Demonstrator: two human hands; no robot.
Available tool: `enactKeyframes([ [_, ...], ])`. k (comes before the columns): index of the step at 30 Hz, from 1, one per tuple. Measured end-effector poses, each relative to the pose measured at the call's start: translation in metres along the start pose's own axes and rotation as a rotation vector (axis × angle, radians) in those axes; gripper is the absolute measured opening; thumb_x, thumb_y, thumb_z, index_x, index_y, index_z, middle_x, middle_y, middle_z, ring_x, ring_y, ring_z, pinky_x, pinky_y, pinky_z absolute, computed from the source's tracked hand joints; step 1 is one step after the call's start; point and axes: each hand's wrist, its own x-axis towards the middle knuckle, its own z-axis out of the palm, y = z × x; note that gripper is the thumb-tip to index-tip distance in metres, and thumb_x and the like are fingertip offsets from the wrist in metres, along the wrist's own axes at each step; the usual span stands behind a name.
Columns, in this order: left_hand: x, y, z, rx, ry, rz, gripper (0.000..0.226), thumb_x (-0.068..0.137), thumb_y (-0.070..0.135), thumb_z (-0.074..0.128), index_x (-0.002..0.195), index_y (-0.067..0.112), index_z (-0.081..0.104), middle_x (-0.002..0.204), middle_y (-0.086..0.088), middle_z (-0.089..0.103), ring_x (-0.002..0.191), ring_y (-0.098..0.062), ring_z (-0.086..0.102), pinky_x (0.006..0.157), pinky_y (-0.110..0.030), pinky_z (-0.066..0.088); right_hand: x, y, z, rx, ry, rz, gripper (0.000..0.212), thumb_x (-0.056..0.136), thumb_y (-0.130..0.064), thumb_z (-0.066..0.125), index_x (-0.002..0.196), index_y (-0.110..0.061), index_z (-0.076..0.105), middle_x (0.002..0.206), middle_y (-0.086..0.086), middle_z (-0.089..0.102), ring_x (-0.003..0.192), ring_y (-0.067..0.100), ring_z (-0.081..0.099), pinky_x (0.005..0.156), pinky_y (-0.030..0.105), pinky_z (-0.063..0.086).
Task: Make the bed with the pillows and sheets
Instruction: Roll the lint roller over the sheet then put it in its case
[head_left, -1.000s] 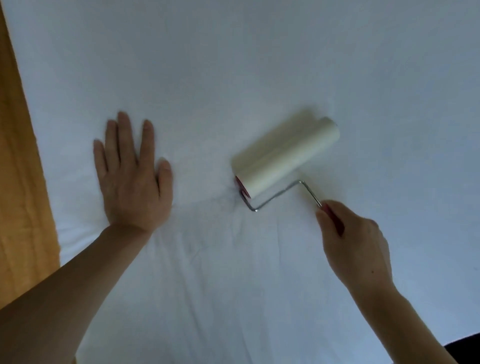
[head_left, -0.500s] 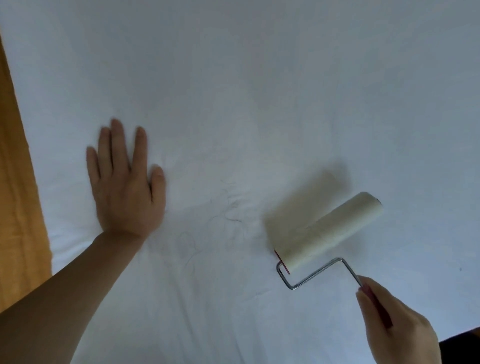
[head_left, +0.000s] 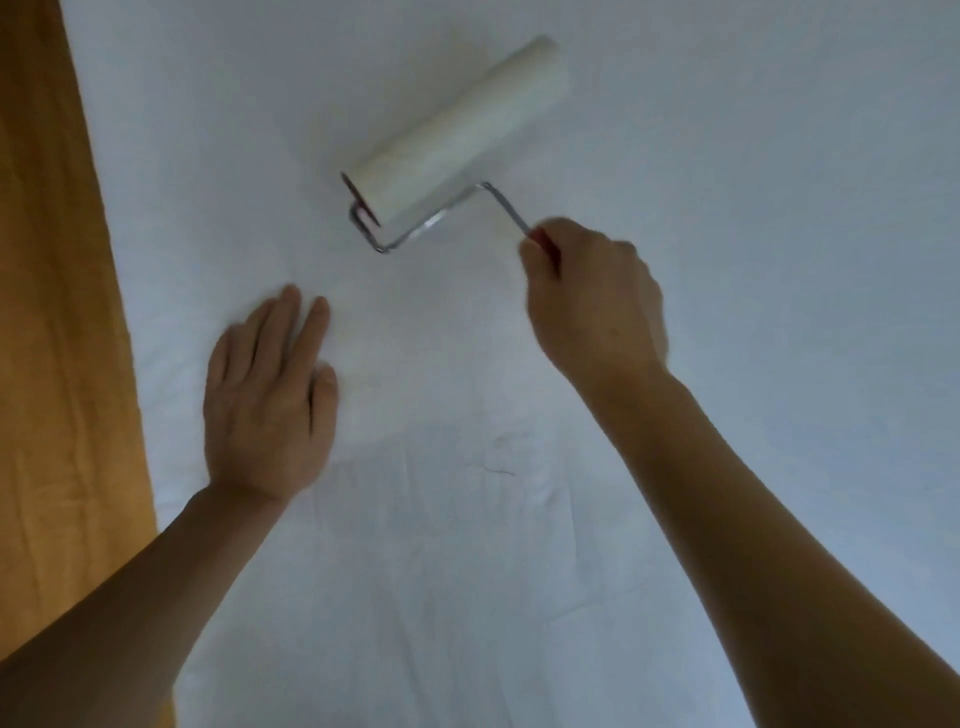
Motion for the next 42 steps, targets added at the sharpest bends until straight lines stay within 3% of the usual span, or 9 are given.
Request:
enactKeyframes([
  [4, 0.001, 0.001, 0.002, -0.014, -0.002, -0.057, 0.054, 0.097, 0.021, 0.033, 0.147, -0.001, 0.035, 0.153, -0.02, 0.033, 0.143, -0.033, 0.029, 0.12, -0.046, 0.018, 0.025, -0.031, 0.023, 0.012, -0.065, -0.006, 0.027, 0.1, -0.028, 0.035, 0.097, -0.02, 0.061, 0.08, -0.003, 0.06, 0.072, 0.02, 0.056, 0.063, 0.03, 0.038],
  [7, 0.002, 0.001, 0.003, -0.019, -0.003, -0.074, 0.057, 0.096, 0.021, 0.034, 0.146, -0.006, 0.031, 0.154, -0.023, 0.03, 0.145, -0.034, 0.025, 0.121, -0.045, 0.015, 0.016, -0.021, 0.027, 0.004, -0.07, 0.02, 0.027, 0.1, -0.028, 0.035, 0.09, -0.02, 0.059, 0.074, -0.003, 0.057, 0.063, 0.015, 0.053, 0.054, 0.028, 0.034],
  [14, 0.001, 0.001, 0.001, 0.006, -0.055, -0.075, 0.059, 0.098, 0.025, 0.029, 0.148, -0.006, 0.026, 0.156, -0.023, 0.024, 0.147, -0.033, 0.019, 0.121, -0.045, 0.013, -0.076, 0.056, 0.008, -0.119, -0.134, 0.115, 0.023, 0.1, -0.031, 0.035, 0.084, -0.025, 0.05, 0.062, -0.007, 0.051, 0.055, 0.014, 0.047, 0.048, 0.025, 0.028],
  [19, 0.001, 0.003, -0.003, 0.02, -0.075, -0.069, 0.059, 0.098, 0.026, 0.027, 0.149, -0.006, 0.024, 0.156, -0.024, 0.023, 0.147, -0.035, 0.018, 0.122, -0.043, 0.01, -0.16, 0.115, -0.004, -0.153, -0.179, 0.279, 0.019, 0.099, -0.03, 0.042, 0.099, -0.024, 0.06, 0.059, -0.01, 0.053, 0.058, 0.019, 0.05, 0.057, 0.03, 0.034],
  [23, -0.001, 0.005, -0.007, 0.027, -0.084, -0.067, 0.057, 0.1, 0.026, 0.025, 0.149, -0.004, 0.023, 0.157, -0.023, 0.022, 0.147, -0.034, 0.017, 0.122, -0.043, 0.009, -0.194, 0.137, -0.009, -0.159, -0.151, 0.305, 0.019, 0.098, -0.028, 0.045, 0.1, -0.021, 0.063, 0.058, -0.009, 0.056, 0.055, 0.019, 0.05, 0.054, 0.03, 0.035],
  [26, -0.012, 0.004, -0.011, 0.018, -0.106, -0.06, 0.056, 0.102, 0.027, 0.022, 0.15, -0.002, 0.023, 0.158, -0.022, 0.021, 0.148, -0.033, 0.016, 0.122, -0.045, 0.011, -0.203, 0.14, -0.015, -0.148, -0.128, 0.272, 0.02, 0.097, -0.027, 0.048, 0.102, -0.02, 0.066, 0.055, -0.012, 0.054, 0.052, 0.01, 0.051, 0.052, 0.028, 0.036],
  [34, -0.058, 0.006, -0.02, -0.021, -0.132, -0.1, 0.056, 0.102, 0.029, 0.022, 0.15, 0.001, 0.025, 0.158, -0.021, 0.02, 0.148, -0.033, 0.015, 0.12, -0.047, 0.016, -0.223, 0.139, -0.03, -0.071, -0.057, 0.287, 0.021, 0.096, -0.025, 0.051, 0.101, -0.016, 0.069, 0.048, -0.01, 0.052, 0.043, 0.012, 0.052, 0.045, 0.024, 0.04],
  [38, -0.072, 0.011, -0.019, -0.022, -0.125, -0.132, 0.056, 0.103, 0.03, 0.02, 0.151, 0.001, 0.024, 0.159, -0.02, 0.019, 0.148, -0.033, 0.014, 0.12, -0.044, 0.013, -0.195, 0.115, -0.021, 0.044, -0.02, 0.248, 0.017, 0.097, -0.029, 0.048, 0.085, -0.029, 0.061, 0.05, -0.007, 0.049, 0.048, 0.014, 0.049, 0.052, 0.028, 0.039],
  [42, -0.088, 0.018, -0.018, -0.012, -0.123, -0.158, 0.057, 0.104, 0.031, 0.018, 0.152, 0.002, 0.022, 0.159, -0.019, 0.018, 0.149, -0.031, 0.013, 0.121, -0.043, 0.011, -0.146, 0.074, -0.008, 0.127, 0.036, 0.165, 0.02, 0.096, -0.029, 0.046, 0.081, -0.021, 0.057, 0.057, -0.003, 0.049, 0.058, 0.019, 0.049, 0.057, 0.03, 0.037],
])
